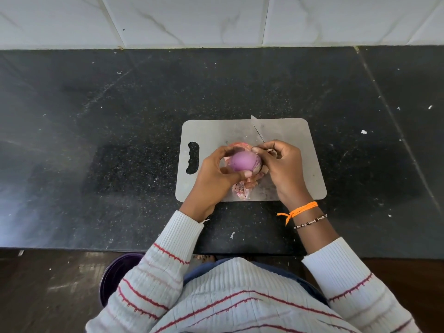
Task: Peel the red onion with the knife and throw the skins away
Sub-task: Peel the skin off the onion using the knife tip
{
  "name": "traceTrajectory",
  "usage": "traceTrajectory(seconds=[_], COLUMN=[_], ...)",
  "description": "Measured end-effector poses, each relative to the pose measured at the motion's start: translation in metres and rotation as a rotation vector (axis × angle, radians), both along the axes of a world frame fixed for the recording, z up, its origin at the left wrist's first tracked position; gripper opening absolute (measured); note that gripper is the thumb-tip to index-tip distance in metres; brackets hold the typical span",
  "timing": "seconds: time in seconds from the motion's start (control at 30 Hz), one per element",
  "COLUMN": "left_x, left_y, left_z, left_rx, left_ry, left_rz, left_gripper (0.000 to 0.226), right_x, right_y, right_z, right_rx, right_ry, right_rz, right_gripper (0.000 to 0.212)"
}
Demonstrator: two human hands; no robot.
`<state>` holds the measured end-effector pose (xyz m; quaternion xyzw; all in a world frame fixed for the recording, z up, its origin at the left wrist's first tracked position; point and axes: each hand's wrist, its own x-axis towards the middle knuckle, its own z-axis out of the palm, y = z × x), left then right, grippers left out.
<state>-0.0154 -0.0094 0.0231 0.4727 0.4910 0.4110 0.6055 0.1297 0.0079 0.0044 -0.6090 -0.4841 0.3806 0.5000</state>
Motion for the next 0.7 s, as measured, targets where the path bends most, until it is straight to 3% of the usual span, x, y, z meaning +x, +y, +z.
traceTrajectory(seconds=[0.1, 0.3, 0.4, 0.57, 0.7], left_x=[0.0, -0.005, -0.005, -0.001, 0.001], left_y=[-0.001, 0.003, 0.004, 0.001, 0.0], left_z=[-0.001, 0.002, 0.002, 0.001, 0.001], left_rx=[-0.027, -0.159, -0.184, -0.175, -0.156], left_ry=[-0.051, -0.325, -0.33, -0.311, -0.315], left_rz=[-0.005, 0.084, 0.119, 0.138, 0.129], left_gripper=[0.046, 0.034, 0.032, 0.034, 0.035], right_x=[0.003, 0.007, 0.003, -0.005, -0.006], right_y=[0.001, -0.002, -0.005, -0.01, -0.011], right_z=[-0.005, -0.01, 0.001, 0.019, 0.02], right_rx=[0.016, 0.113, 0.142, 0.133, 0.145], right_ry=[-0.147, -0.333, -0.317, -0.101, -0.097], right_rz=[0.005, 0.036, 0.042, 0.111, 0.116], right_gripper=[0.003, 0.009, 0.016, 0.009, 0.009])
